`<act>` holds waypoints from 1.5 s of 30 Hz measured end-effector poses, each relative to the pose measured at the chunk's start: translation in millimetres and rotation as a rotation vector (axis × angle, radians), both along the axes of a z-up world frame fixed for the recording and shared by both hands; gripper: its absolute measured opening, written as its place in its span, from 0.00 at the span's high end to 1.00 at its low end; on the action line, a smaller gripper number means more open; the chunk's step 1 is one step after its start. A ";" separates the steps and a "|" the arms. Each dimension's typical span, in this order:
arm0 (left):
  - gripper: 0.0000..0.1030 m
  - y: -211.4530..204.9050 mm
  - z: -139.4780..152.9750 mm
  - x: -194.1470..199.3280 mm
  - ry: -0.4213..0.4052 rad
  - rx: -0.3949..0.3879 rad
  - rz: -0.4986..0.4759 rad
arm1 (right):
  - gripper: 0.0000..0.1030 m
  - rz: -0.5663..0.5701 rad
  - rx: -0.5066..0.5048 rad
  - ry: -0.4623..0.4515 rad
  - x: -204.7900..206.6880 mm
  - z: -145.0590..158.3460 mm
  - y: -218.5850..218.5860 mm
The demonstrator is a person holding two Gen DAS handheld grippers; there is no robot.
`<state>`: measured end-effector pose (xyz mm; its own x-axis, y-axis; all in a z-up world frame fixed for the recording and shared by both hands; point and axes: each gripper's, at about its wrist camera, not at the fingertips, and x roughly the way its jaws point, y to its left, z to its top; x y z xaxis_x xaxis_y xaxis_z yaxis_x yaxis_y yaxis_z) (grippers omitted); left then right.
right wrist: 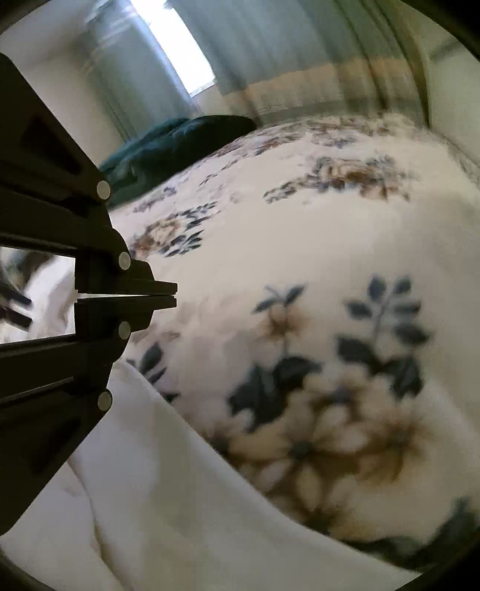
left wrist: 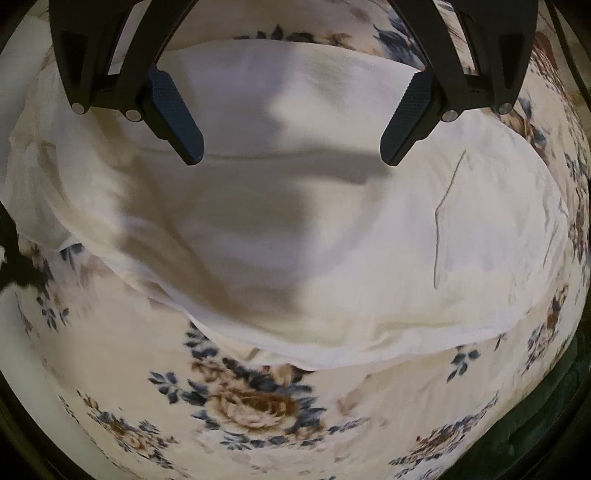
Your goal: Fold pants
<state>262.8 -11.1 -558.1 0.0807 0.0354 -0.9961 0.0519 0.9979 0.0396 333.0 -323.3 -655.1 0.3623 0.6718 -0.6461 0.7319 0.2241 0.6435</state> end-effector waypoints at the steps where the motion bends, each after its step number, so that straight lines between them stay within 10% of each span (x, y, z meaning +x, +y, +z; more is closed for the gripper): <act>1: 0.04 2.0 1.9 -0.2 -0.007 0.002 0.004 | 0.92 0.123 -0.060 -0.014 8.4 10.2 12.3; 4: 0.04 10.7 7.5 -0.3 -0.020 0.010 0.008 | 0.41 0.569 -0.247 -0.037 13.2 34.3 73.7; 10: 0.04 26.7 20.7 -4.3 -0.093 0.128 0.011 | 0.38 0.972 -0.444 -0.019 7.1 13.1 148.9; 12: 0.04 32.4 24.0 -3.6 -0.131 0.216 0.004 | 0.48 1.011 -0.482 -0.014 11.8 4.0 164.9; 14: 0.04 40.6 27.5 -5.3 -0.140 0.252 0.011 | 0.88 1.041 -0.479 -0.037 6.5 5.1 183.7; 17: 0.04 54.7 39.7 -11.3 -0.155 0.234 0.045 | 0.90 1.105 -0.490 -0.117 -28.1 37.1 209.5; 22: 0.04 69.6 51.3 -21.1 -0.167 0.218 0.086 | 0.91 1.176 -0.164 -0.085 -113.6 44.1 268.4; 26: 0.04 69.8 41.1 -15.5 -0.133 0.221 0.081 | 0.84 1.108 0.019 0.166 -137.8 -27.7 264.1; 29: 0.05 65.1 44.5 -8.1 -0.156 0.202 0.070 | 0.19 0.921 0.065 0.083 -109.3 -3.4 233.0; 34: 0.05 33.7 49.7 24.5 -0.172 0.103 -0.012 | 0.17 0.802 -0.291 -0.087 -27.3 73.2 166.3; 38: 0.05 -23.6 32.8 66.1 -0.113 0.036 -0.252 | 0.17 0.786 -0.446 -0.012 28.3 58.5 106.9; 45: 0.06 -119.9 -36.1 76.8 0.151 -0.005 -0.773 | 0.18 0.397 -0.451 0.092 -0.2 71.9 -39.3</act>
